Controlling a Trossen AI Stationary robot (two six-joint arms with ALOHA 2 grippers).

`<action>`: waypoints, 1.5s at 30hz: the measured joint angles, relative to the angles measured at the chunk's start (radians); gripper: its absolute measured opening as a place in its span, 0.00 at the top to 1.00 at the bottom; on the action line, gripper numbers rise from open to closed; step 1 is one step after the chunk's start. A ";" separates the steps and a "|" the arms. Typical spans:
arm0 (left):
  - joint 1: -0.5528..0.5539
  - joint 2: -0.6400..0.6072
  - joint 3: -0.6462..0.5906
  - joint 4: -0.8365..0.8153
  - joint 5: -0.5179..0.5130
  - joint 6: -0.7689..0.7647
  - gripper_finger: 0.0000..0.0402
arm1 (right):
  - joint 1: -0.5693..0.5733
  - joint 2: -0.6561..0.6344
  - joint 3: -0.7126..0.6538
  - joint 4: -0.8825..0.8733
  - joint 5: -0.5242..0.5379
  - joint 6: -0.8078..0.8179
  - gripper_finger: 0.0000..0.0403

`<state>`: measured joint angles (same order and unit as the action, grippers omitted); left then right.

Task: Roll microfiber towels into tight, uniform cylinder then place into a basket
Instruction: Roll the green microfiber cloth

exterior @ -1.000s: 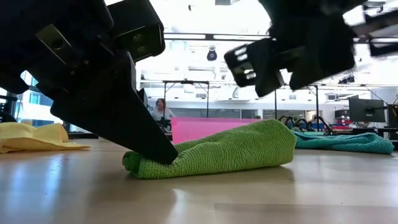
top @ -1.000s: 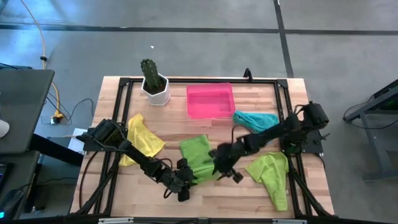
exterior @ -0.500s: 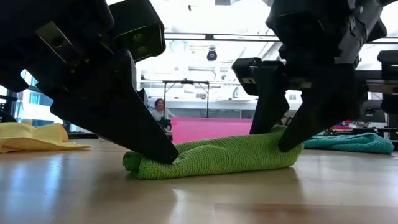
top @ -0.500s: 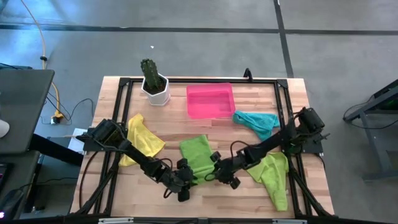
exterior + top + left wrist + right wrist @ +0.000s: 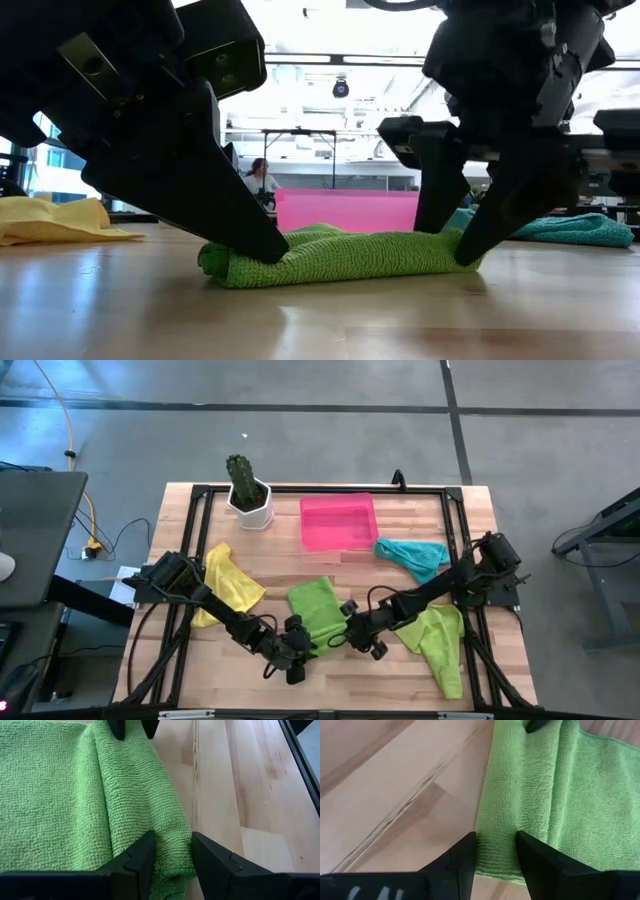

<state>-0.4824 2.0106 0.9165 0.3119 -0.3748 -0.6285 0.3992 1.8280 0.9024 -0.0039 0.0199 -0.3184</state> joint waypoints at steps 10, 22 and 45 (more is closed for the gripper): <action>0.000 0.000 0.000 0.003 0.000 -0.008 0.70 | 0.000 0.075 0.004 0.062 0.006 0.052 0.67; -0.001 0.002 0.002 0.059 0.032 -0.008 0.70 | -0.007 0.077 0.004 0.042 -0.008 0.190 0.98; -0.020 -0.108 0.024 0.029 -0.019 0.208 0.70 | -0.226 0.081 -0.002 0.035 -0.683 0.899 0.99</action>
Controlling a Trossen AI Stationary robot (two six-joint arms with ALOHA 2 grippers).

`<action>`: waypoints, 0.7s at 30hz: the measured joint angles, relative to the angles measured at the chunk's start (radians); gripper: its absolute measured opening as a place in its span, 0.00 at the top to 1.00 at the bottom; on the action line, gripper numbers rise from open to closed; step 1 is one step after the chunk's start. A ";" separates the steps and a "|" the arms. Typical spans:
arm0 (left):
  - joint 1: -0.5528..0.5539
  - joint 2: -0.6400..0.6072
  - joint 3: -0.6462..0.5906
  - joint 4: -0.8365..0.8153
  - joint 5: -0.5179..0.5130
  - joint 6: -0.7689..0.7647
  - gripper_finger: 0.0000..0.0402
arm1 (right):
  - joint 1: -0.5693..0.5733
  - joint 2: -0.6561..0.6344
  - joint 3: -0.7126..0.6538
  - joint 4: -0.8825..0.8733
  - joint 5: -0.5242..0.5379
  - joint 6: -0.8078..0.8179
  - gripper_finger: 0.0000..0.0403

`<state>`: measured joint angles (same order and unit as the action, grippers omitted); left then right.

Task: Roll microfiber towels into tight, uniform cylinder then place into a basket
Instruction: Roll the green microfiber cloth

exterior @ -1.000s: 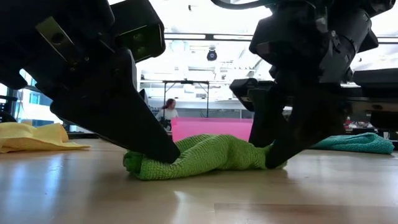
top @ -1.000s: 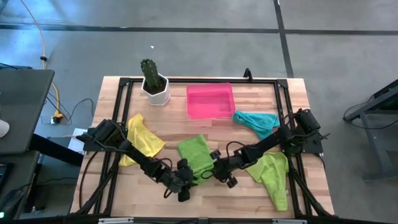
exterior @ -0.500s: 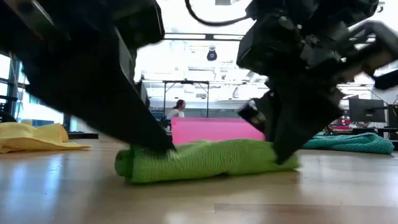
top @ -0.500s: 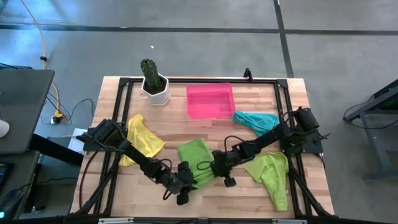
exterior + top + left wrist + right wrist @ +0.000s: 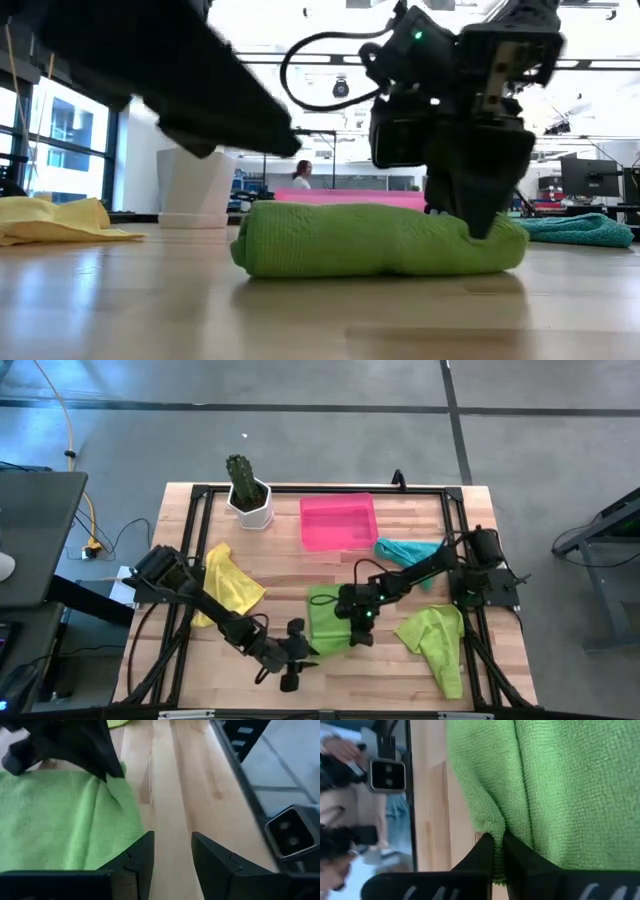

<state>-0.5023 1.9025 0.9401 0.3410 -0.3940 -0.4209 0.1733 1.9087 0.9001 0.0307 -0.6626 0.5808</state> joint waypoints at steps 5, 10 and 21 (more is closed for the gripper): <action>-0.009 0.019 -0.001 -0.002 -0.046 0.095 0.70 | -0.030 0.001 -0.001 0.007 -0.047 0.119 0.98; -0.013 0.019 -0.001 -0.004 -0.111 0.192 0.70 | -0.031 0.001 -0.001 0.014 -0.045 0.210 0.98; -0.012 0.019 0.000 -0.055 -0.115 0.386 0.70 | 0.020 -0.035 -0.002 0.031 0.186 0.231 0.98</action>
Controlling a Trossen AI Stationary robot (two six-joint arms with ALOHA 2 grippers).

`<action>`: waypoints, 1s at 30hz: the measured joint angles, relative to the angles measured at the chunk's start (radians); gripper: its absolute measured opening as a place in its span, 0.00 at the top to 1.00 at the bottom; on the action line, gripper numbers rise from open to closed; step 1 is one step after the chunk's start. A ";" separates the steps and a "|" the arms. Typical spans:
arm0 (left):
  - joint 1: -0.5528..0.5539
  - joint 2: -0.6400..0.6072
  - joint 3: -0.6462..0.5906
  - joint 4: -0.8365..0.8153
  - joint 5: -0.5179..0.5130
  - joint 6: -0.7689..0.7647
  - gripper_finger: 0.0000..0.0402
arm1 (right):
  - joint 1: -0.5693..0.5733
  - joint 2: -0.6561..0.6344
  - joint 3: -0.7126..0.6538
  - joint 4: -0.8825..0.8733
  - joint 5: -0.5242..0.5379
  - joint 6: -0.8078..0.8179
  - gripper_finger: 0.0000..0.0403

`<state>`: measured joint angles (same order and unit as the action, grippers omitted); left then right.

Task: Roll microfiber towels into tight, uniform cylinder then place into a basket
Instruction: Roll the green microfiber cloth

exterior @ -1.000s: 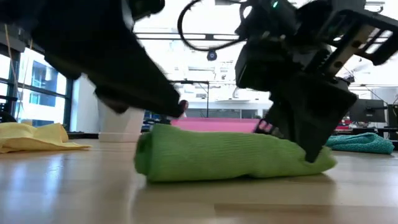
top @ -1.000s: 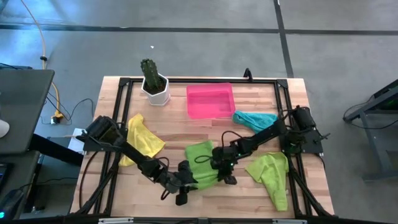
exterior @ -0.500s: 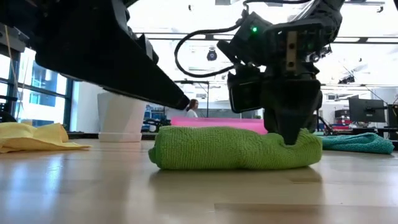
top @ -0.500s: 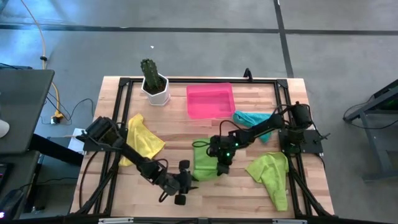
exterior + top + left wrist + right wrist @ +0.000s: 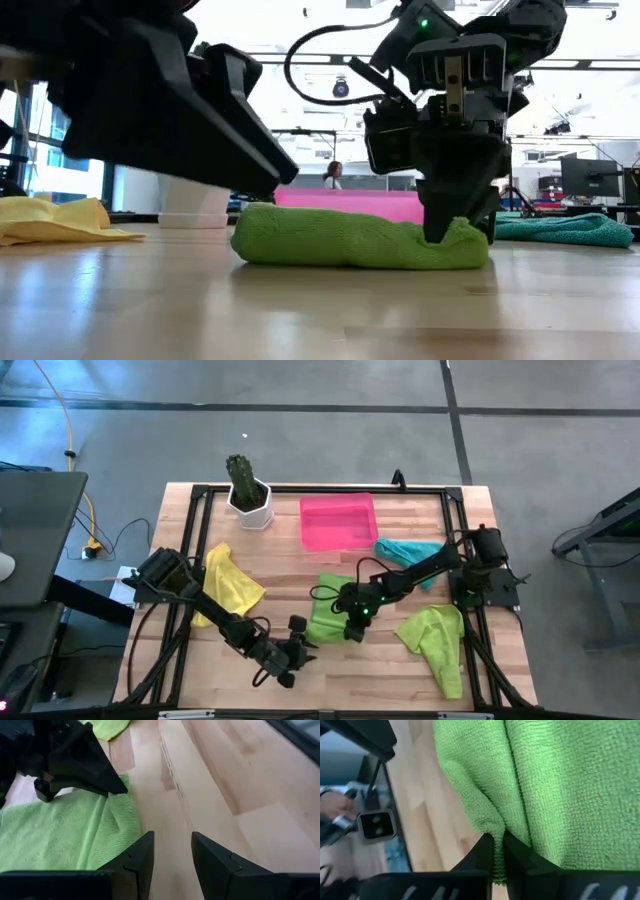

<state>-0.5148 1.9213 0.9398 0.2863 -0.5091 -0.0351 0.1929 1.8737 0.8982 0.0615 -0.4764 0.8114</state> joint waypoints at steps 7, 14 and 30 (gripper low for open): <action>0.000 0.000 0.000 -0.065 -0.010 0.046 0.70 | 0.069 -0.004 0.003 0.011 0.126 0.073 0.98; -0.011 0.000 0.000 -0.080 -0.027 0.086 0.70 | 0.170 -0.008 0.006 -0.019 0.268 -0.138 0.98; 0.023 0.013 0.001 -0.003 0.106 -0.012 0.66 | 0.207 -0.006 0.004 -0.044 0.281 -0.270 0.98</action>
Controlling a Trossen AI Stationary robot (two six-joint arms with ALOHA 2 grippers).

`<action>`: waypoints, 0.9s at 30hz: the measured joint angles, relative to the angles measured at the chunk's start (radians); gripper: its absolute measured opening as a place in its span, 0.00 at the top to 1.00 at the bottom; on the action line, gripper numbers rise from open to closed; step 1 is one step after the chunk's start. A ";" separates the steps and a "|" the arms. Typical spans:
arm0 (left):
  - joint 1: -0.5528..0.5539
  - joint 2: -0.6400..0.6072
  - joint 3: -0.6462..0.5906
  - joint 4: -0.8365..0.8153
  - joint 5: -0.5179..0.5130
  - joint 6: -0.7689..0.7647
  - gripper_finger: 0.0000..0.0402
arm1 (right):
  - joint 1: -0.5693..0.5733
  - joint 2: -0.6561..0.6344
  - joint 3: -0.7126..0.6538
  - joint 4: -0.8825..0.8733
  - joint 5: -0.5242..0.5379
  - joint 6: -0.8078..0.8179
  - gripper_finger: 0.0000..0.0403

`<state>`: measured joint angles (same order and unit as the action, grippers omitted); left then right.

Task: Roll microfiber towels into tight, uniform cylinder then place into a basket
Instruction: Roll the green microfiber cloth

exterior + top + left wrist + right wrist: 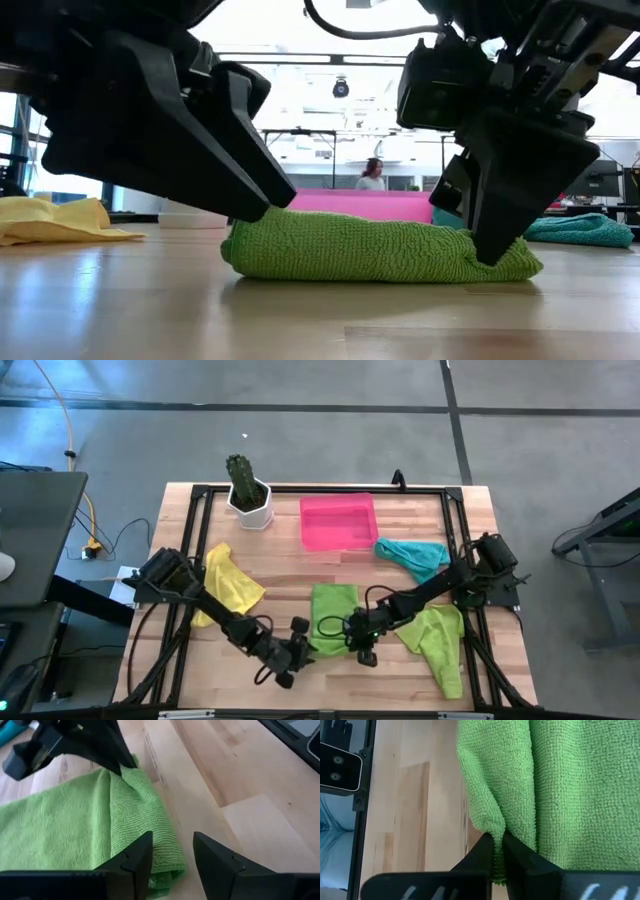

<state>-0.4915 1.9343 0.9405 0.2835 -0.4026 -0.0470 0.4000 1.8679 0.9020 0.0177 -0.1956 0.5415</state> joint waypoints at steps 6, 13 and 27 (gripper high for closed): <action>0.021 0.000 0.000 -0.024 0.047 -0.009 0.57 | 0.000 0.001 0.000 0.005 -0.009 0.000 0.98; 0.067 0.000 0.000 -0.097 0.175 -0.055 0.53 | 0.000 0.002 0.000 0.013 -0.022 -0.008 0.98; 0.054 0.071 0.008 -0.041 0.258 -0.353 0.54 | 0.001 -0.016 -0.001 0.012 -0.026 -0.273 0.79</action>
<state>-0.4378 2.0053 0.9482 0.2422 -0.1444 -0.4002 0.4013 1.8516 0.9010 0.0296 -0.2214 0.2687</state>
